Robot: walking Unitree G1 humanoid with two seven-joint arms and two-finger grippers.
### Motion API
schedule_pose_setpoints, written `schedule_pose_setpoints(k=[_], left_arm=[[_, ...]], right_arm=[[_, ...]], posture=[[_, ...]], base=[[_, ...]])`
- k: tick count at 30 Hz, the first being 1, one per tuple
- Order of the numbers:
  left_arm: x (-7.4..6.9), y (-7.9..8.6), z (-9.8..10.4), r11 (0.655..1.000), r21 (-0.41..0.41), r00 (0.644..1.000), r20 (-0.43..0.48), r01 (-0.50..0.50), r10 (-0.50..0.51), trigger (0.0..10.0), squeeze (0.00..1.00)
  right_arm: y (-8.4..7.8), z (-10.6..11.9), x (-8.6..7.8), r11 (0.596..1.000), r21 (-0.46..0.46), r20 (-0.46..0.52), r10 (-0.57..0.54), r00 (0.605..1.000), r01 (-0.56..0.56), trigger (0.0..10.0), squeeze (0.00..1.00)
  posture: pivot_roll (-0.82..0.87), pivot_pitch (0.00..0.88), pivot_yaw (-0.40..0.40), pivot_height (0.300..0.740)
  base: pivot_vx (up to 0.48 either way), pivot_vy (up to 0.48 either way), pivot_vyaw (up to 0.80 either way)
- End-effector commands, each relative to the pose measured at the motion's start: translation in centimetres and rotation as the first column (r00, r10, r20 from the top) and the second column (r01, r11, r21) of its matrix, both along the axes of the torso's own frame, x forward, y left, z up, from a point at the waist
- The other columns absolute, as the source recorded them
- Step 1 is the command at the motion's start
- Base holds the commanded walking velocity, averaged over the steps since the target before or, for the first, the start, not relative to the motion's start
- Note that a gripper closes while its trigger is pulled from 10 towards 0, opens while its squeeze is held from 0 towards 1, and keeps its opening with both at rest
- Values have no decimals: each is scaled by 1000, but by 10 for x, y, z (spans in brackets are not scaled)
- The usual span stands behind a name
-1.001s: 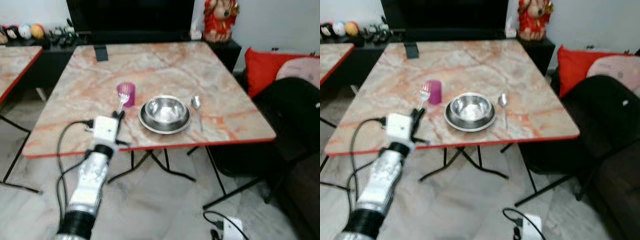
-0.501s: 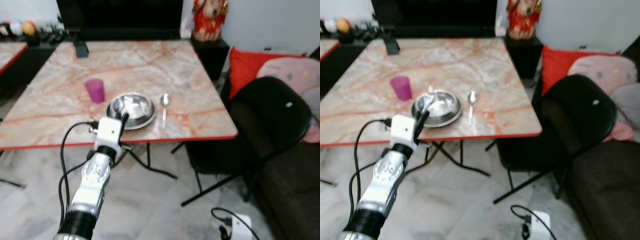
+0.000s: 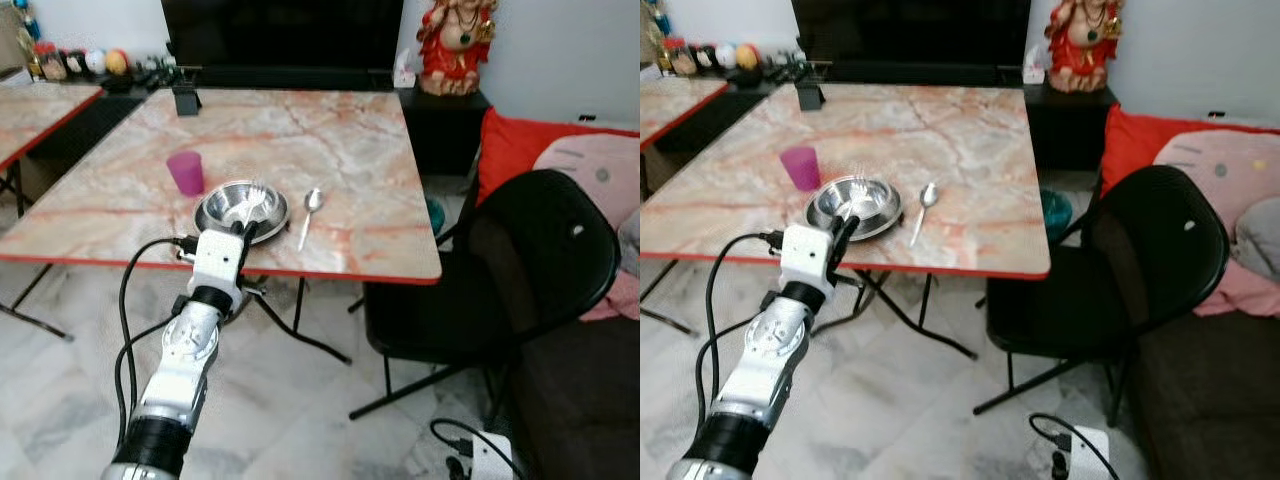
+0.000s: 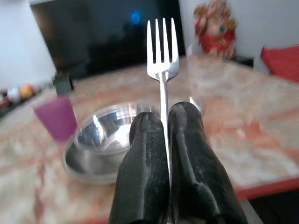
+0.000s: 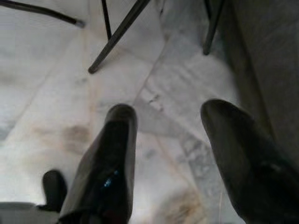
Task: Setting the table
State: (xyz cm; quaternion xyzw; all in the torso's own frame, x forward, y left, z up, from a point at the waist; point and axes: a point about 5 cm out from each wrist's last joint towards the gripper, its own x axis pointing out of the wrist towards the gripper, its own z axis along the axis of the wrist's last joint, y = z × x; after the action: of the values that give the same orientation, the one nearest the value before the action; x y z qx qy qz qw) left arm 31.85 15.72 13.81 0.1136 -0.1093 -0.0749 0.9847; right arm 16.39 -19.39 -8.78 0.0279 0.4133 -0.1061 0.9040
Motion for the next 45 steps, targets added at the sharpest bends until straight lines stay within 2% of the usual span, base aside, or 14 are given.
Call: schedule_pose_setpoints(k=[1, 11, 25, 31, 32, 35, 36, 45], left_arm=[[3, -6, 5, 1000, -4, 1000, 11, 29, -29, 10000, 0], [2, -10, 2, 998, -11, 998, -7, 64, -64, 10000, 0], [3, -8, 5, 998, -33, 999, -5, 50, -50, 10000, 0], [3, -8, 5, 998, -32, 999, -4, 48, -48, 10000, 0], [4, -7, 6, 999, -31, 999, -1, 44, -44, 10000, 0], [4, -7, 6, 999, -31, 999, 0, 43, -43, 10000, 0], [4, -7, 6, 999, -32, 999, 1, 42, -42, 10000, 0], [5, -9, 7, 998, -35, 999, 2, 48, -47, 10000, 0]], right_arm=[[-3, -2, -5, 1000, 0, -17, -13, 1000, 13, 10000, 0], [-3, -1, -4, 1000, 0, -13, -12, 1000, 12, 10000, 0], [-4, -1, -3, 1000, 0, -3, -24, 1000, 24, 10000, 0], [-2, -1, -2, 1000, 0, -2, -21, 1000, 21, 10000, 0], [5, 2, 6, 1000, 0, 13, -11, 1000, 11, 10000, 0], [8, 3, 10, 1000, 0, 19, -8, 1000, 8, 10000, 0], [16, 5, 16, 1000, 1, 30, 0, 1000, 0, 10000, 0], [34, 7, 24, 1000, 6, 33, 14, 999, -14, 10000, 0]], posture=[[12, 0, -39, 740], [6, 0, -37, 740], [3, 0, -34, 740], [3, 0, -34, 740], [3, 0, -34, 740], [3, 0, -34, 740], [7, 0, -36, 740], [5, 0, -36, 740]], base=[[0, 0, 0], [0, 0, 0], [0, 0, 0], [244, 0, 0], [315, 0, 0], [315, 0, 0], [322, 0, 0], [325, 0, 0]])
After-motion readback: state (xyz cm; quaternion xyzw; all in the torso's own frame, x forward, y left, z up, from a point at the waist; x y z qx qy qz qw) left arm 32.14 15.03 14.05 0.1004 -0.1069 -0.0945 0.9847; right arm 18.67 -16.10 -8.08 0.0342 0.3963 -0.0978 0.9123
